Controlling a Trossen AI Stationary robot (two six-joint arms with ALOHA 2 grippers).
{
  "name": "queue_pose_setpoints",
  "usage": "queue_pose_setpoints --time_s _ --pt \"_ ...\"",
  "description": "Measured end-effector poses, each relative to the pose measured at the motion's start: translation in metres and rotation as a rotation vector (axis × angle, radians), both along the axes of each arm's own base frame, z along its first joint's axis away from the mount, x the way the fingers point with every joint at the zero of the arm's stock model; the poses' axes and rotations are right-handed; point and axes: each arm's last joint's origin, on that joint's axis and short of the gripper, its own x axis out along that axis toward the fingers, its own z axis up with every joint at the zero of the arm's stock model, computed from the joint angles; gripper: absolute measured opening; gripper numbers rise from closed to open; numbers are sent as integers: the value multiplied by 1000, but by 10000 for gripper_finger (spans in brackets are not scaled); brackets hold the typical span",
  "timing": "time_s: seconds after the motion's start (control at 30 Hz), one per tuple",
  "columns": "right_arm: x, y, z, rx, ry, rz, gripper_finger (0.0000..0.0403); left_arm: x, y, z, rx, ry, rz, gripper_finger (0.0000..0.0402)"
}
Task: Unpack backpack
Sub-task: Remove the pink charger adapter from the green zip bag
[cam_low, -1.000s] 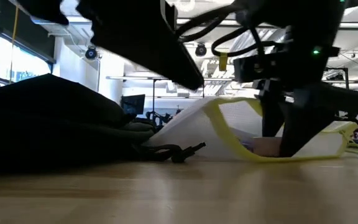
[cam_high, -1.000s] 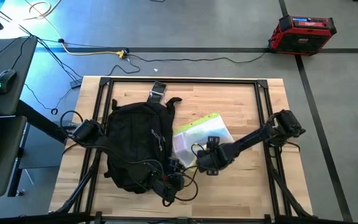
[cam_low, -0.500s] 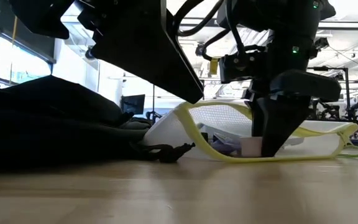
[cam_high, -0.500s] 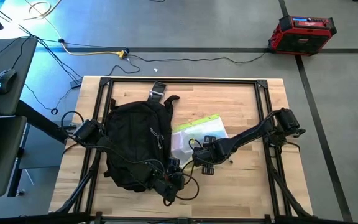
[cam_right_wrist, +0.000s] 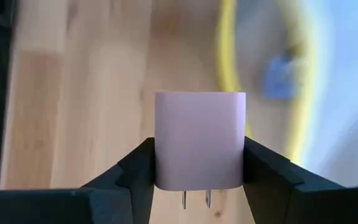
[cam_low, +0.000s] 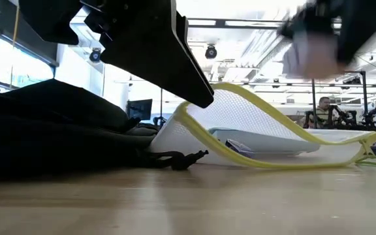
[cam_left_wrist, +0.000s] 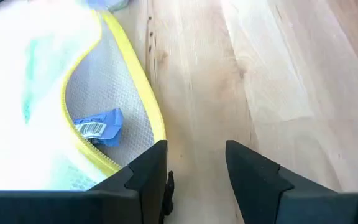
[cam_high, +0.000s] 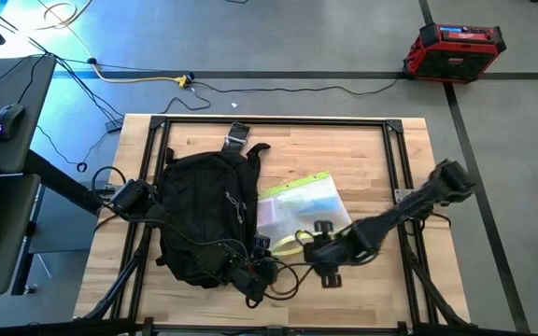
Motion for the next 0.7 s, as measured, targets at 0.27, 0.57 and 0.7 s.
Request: queue_pose_setpoints --time_s 0.27,0.57,0.7 --pt "-19 -117 33 -214 -152 -406 169 1 -4 3 -10 -15 -7 145" --pt "-15 -267 -45 51 -297 -845 169 7 -8 15 -28 -89 1 145" --pt "-11 -311 -72 58 -263 -977 169 14 0 17 -5 -110 5 145"
